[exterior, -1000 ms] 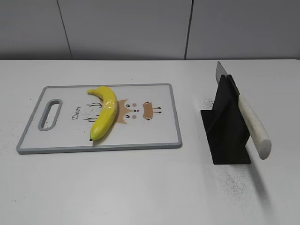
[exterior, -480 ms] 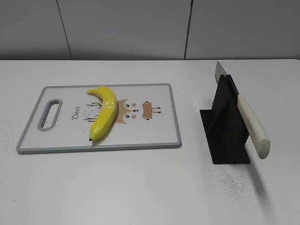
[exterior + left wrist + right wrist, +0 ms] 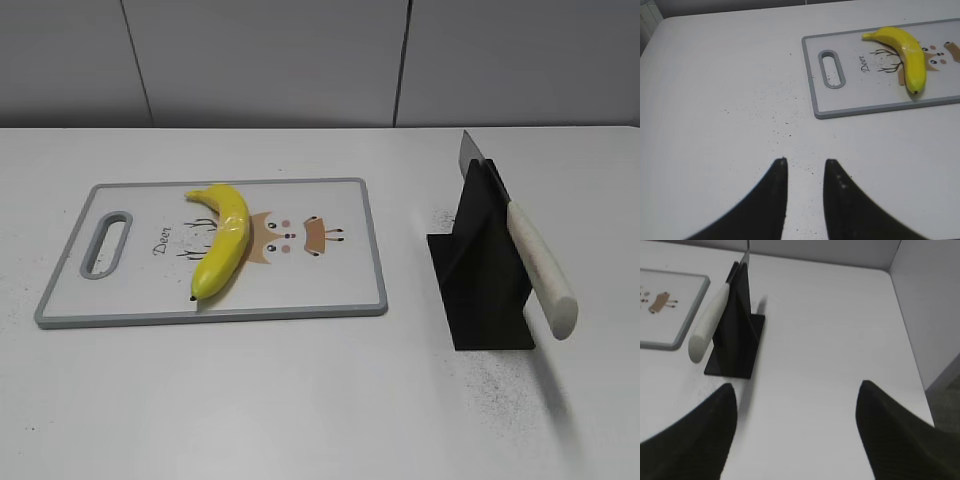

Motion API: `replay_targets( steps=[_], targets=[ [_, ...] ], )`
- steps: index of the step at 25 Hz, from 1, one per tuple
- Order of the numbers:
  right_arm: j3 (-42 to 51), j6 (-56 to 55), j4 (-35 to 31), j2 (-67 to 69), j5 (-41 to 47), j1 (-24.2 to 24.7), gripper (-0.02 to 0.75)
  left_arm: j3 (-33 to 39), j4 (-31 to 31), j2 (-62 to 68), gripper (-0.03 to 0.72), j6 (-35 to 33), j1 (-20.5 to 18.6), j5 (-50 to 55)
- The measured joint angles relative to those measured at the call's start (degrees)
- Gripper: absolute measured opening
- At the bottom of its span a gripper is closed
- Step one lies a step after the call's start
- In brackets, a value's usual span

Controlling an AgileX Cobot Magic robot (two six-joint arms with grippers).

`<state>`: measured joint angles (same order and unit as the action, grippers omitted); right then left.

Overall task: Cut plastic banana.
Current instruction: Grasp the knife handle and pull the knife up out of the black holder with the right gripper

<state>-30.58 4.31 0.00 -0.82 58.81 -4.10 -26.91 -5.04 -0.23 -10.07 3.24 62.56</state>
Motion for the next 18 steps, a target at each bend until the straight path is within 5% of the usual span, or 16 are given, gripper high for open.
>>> replay_targets(
  steps=[12,15,18],
  targets=[
    [0.0,0.0,-1.52,0.05,-7.96,0.0,0.561,0.0,-0.11,0.0,0.233,0.0,0.0,0.0],
    [-0.12,0.0,-1.8,2.26,-6.83,0.0,0.575,0.0,-0.4,0.0,0.363,0.0,0.0,0.0],
    [-1.09,0.0,-2.99,6.66,-5.03,0.0,0.621,0.0,-0.7,0.0,0.594,0.0,0.0,0.0]
  ],
)
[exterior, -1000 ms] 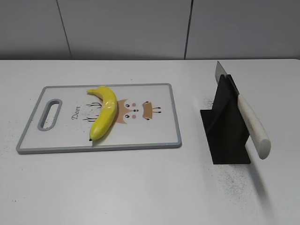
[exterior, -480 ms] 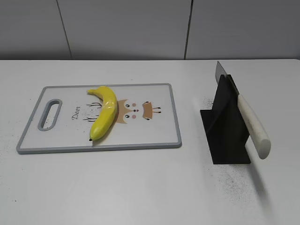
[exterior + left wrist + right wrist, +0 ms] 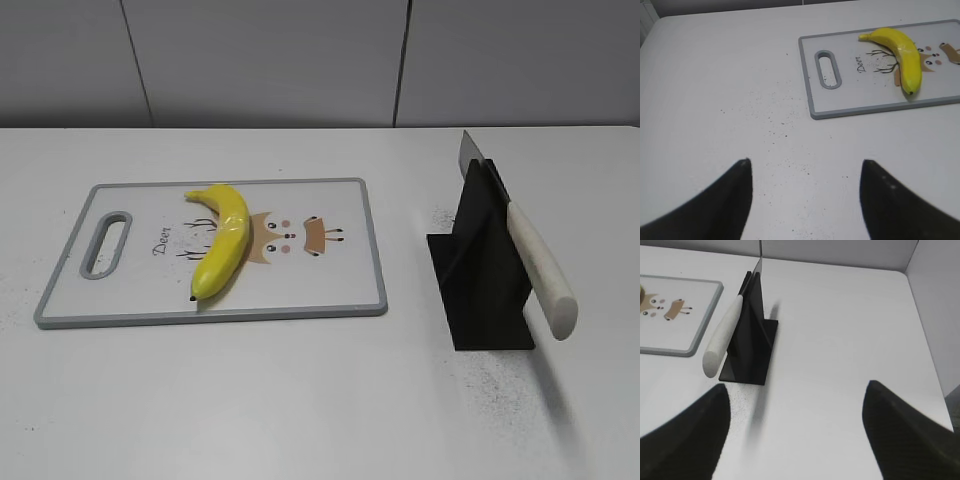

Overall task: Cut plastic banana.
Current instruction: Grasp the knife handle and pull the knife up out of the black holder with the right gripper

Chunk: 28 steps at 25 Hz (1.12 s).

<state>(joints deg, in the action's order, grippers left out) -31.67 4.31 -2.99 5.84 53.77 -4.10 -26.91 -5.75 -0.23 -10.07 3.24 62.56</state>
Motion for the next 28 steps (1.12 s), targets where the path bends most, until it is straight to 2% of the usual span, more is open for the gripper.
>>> replay_targets(
  steps=[2,5,10,17,28],
  targets=[
    [-1.29,0.0,-0.24,3.56,0.54,0.0,0.627,0.0,-0.12,0.0,0.636,0.0,0.0,0.0],
    [-4.36,0.0,-0.29,10.08,0.96,0.0,0.622,0.0,-0.24,0.0,0.641,0.0,0.0,0.0],
    [-10.82,0.0,-0.45,22.35,5.21,0.0,0.584,0.0,-0.35,0.0,0.641,0.0,0.0,0.0],
    [-20.01,-0.79,-1.74,38.71,14.45,0.0,0.579,0.0,-0.4,0.0,0.63,0.0,0.0,0.0],
    [-29.19,-1.29,-6.6,57.97,15.69,-0.91,0.577,0.0,-0.45,0.0,0.595,0.0,0.0,0.0]
  ],
)
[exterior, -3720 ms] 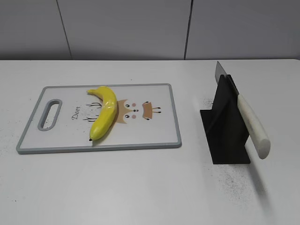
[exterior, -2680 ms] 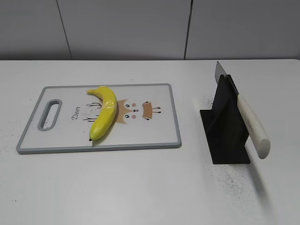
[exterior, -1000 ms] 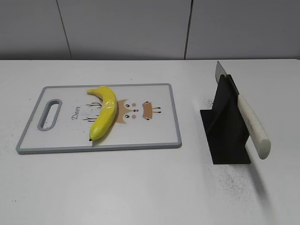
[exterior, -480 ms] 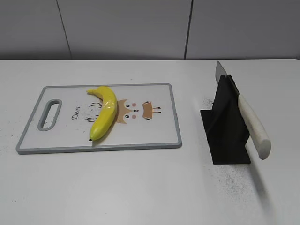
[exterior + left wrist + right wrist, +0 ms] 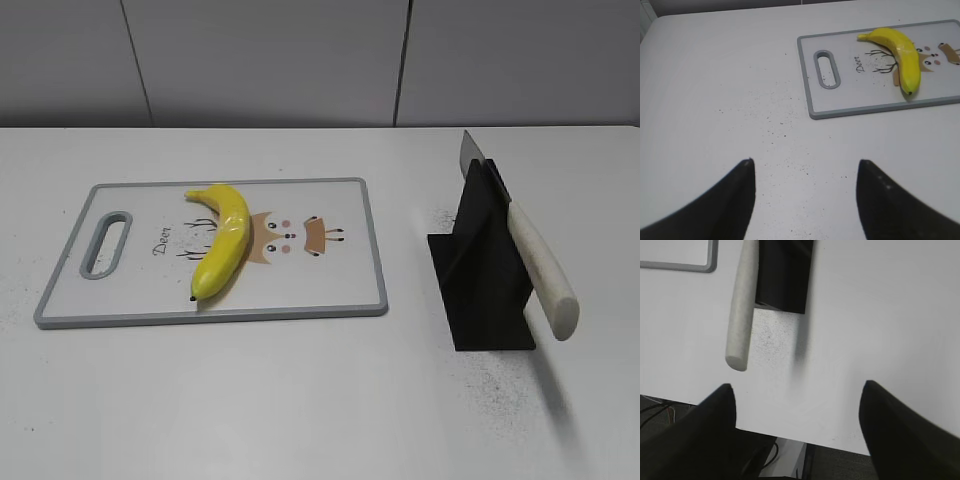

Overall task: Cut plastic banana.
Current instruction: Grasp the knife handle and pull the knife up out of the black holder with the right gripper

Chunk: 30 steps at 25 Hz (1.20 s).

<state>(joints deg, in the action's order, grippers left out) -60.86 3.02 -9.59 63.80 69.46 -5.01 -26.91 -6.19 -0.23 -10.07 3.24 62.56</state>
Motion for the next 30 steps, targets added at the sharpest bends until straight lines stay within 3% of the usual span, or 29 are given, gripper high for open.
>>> replay_targets(
  steps=[6,13,30],
  targets=[
    [-5.74,-0.23,-0.52,7.83,-0.05,-7.74,0.575,0.0,0.0,0.0,0.594,0.0,0.0,0.0],
    [-7.17,-8.92,3.07,15.78,-0.05,-15.78,0.573,0.0,0.0,0.0,0.59,0.0,0.0,0.0],
    [-7.21,-17.34,4.86,32.08,-1.17,-16.22,0.545,0.0,-0.1,0.0,0.59,0.0,0.0,0.0]
  ],
)
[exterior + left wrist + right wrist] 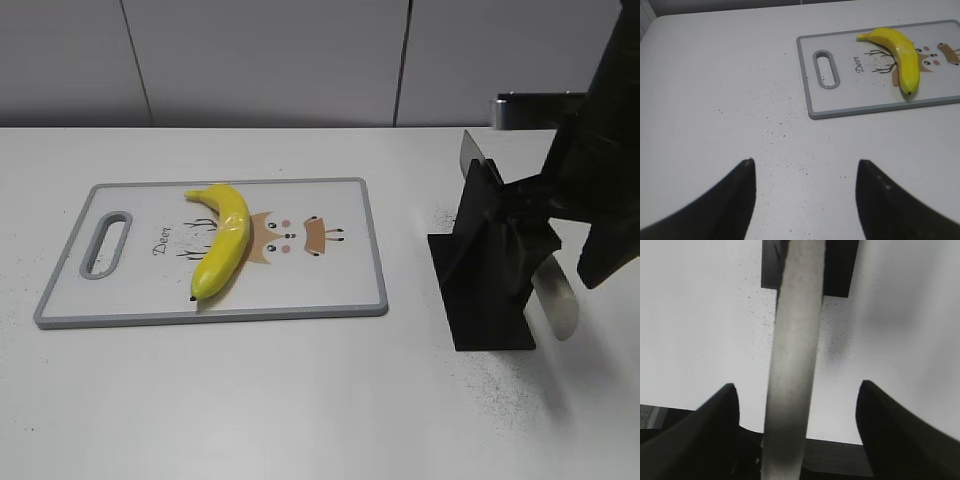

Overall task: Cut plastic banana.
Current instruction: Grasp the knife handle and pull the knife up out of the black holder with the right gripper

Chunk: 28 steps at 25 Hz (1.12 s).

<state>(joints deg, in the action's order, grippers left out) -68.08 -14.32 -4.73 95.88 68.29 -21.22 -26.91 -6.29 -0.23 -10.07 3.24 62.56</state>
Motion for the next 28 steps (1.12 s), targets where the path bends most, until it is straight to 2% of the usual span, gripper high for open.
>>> replay_targets(
  steps=[3,6,9,12,13,28],
  targets=[
    [0.0,-0.65,0.0,1.76,-0.4,0.0,0.517,0.0,0.0,0.0,0.59,0.0,0.0,0.0],
    [0.0,-1.41,-0.05,2.56,-1.2,0.0,0.456,0.0,0.0,0.0,0.59,0.0,0.0,0.0],
    [0.0,-2.5,-0.12,2.8,-1.45,0.0,0.339,0.0,0.0,0.0,0.59,0.0,0.0,0.0],
    [0.0,-3.73,-0.33,2.86,-1.55,0.0,0.183,0.0,0.0,0.0,0.589,0.0,0.0,0.0],
    [0.0,-3.81,-0.42,2.86,-1.56,-0.04,0.162,0.0,0.0,0.0,0.589,0.0,0.0,0.0],
    [-5.2,-4.55,0.15,-0.06,1.17,-0.04,0.162,0.0,0.0,0.0,0.576,0.0,0.0,0.0]
  ],
)
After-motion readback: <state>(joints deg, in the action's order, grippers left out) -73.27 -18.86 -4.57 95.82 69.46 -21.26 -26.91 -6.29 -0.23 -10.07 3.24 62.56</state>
